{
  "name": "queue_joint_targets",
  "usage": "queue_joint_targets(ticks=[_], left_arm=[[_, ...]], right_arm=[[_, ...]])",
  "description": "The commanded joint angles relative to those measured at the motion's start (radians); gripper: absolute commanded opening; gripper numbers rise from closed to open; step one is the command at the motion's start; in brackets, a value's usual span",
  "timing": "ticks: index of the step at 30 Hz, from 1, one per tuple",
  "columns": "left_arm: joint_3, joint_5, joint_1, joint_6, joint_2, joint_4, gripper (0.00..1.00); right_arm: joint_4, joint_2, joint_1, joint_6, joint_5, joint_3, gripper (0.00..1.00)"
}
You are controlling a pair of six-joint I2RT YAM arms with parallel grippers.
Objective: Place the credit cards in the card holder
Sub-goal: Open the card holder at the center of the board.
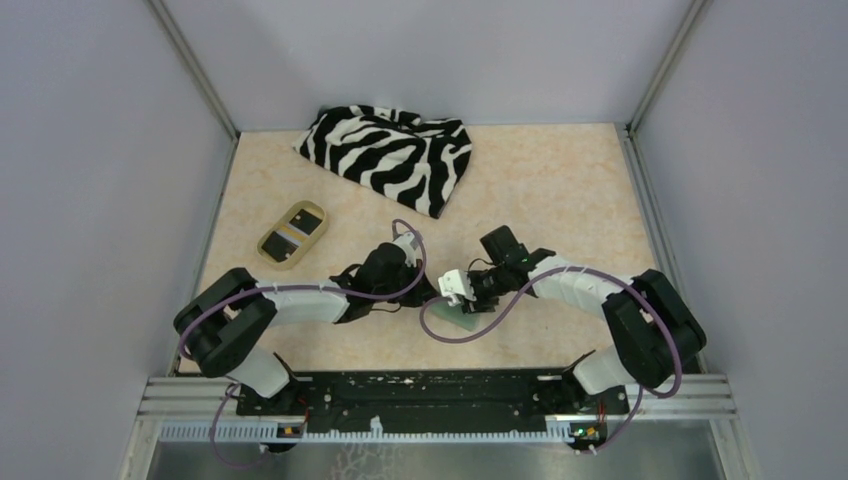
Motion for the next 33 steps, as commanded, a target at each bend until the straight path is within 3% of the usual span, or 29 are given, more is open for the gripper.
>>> queue_joint_targets(ticks=[1,20,29,33], left_arm=[[0.013,0.019,-0.015,0.003,0.011,0.037,0.0],[0.009,0.067,-0.025,0.009,0.044,0.064,0.0],[-0.01,0.063,-0.025,-0.003,0.044,0.084,0.0],[-0.019,0.051,-0.025,-0.003,0.044,0.081,0.0]], right_arm=[[0.018,0.026,0.019,0.011,0.057,0.045,0.43],[0.05,0.045,0.029,0.081,0.101,0.062,0.22],[0.049,0.036,0.029,0.115,0.11,0.08,0.0],[0.072,0.024,0.029,0.182,0.138,0.089,0.0]])
